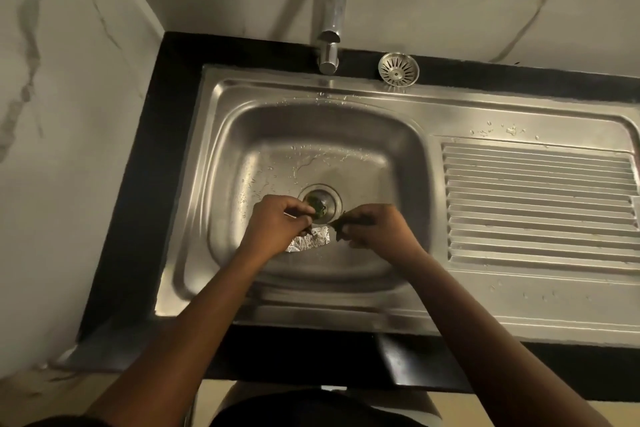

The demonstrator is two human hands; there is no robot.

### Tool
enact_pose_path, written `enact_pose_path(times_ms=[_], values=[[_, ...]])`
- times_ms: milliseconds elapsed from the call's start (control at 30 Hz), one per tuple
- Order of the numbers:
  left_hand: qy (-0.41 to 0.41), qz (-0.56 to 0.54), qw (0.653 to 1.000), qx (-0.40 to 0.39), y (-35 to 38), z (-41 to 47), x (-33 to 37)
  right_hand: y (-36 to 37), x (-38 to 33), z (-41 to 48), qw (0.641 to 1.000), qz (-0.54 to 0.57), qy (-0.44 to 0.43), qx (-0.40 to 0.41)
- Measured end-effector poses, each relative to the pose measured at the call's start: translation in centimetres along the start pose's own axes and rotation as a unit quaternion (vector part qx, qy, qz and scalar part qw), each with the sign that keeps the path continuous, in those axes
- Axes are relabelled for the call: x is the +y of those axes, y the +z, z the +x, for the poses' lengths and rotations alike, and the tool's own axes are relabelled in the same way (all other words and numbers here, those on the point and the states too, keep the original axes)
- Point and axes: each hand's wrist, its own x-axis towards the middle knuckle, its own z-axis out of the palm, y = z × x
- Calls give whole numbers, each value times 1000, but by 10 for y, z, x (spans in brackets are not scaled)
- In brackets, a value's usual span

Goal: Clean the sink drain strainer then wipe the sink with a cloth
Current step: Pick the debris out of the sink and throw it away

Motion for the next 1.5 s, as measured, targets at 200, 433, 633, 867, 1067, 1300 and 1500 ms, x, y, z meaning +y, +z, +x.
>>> enact_pose_path(times_ms=[200,433,633,867,1067,1300,1500], values=[[5,-120,990,71,-3,-58,11,1,-3,-40,989,150,-10,-14],[12,-175,968,180,10,-121,-4,6,-3,-72,987,123,-38,-91],[13,-189,933,307,15,-182,-37,37,-7,-100,983,56,-76,-160],[-78,-254,858,438,18,-281,-111,115,2,-142,969,18,-92,-229],[-159,-344,770,513,29,-344,-215,202,44,-178,934,-93,-121,-322],[-236,-372,740,508,53,-341,-356,321,153,-152,932,-181,-29,-311],[-297,-384,724,490,62,-294,-461,416,249,-70,956,-136,134,-221]])
